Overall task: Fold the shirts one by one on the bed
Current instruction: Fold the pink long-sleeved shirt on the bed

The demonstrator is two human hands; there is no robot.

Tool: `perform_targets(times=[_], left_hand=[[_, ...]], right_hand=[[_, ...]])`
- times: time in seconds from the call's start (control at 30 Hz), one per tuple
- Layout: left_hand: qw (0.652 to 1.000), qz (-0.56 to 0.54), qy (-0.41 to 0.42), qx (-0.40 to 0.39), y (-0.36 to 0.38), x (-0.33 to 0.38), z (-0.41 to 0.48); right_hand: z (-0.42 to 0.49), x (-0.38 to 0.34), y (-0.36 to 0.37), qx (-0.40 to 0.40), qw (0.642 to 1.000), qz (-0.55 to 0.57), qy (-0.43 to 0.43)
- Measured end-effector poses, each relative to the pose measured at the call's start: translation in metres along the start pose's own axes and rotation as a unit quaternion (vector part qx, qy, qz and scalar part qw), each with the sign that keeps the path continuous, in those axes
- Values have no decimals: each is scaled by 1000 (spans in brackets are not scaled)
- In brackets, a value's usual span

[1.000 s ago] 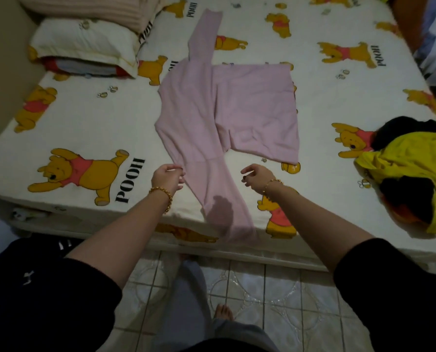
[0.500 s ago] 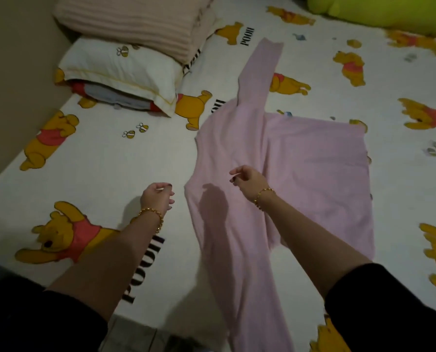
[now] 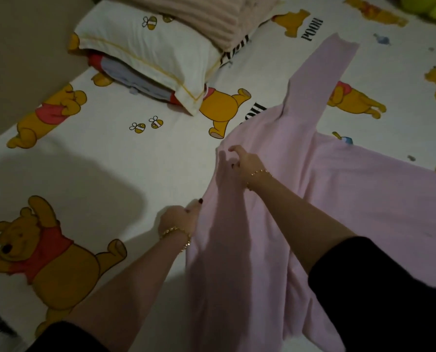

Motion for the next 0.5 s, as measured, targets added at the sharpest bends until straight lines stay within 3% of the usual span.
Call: perform_targets(times=[0.07,0.17,0.27,0.37,0.5], left_hand=[[997,34,33,62,8,6,-2],[984,-94,18,148,9,2,-2],[968,-176,8,180,-1,-2,0],[961,-183,29,203,-15,-12,16],[964,-125,86,220,-49,-21,47]], right_hand=[[16,-5,4,-33,998,-53,-11],[35,-10,12,-60,992,-114,-20],[54,-14,21,-70,983,-167,-7],[71,-26,22,-20,984,-179,-6],[93,-58,14,63,991,-108,-46]])
Point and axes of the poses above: each hand's wrist, its own z-axis towards the middle knuckle, its own y-axis out of the palm, x = y × z, the point moved 2 cm from there along z, towards the middle knuckle, and after that the axes turned 1 degree about z, right-handed, at the moved point
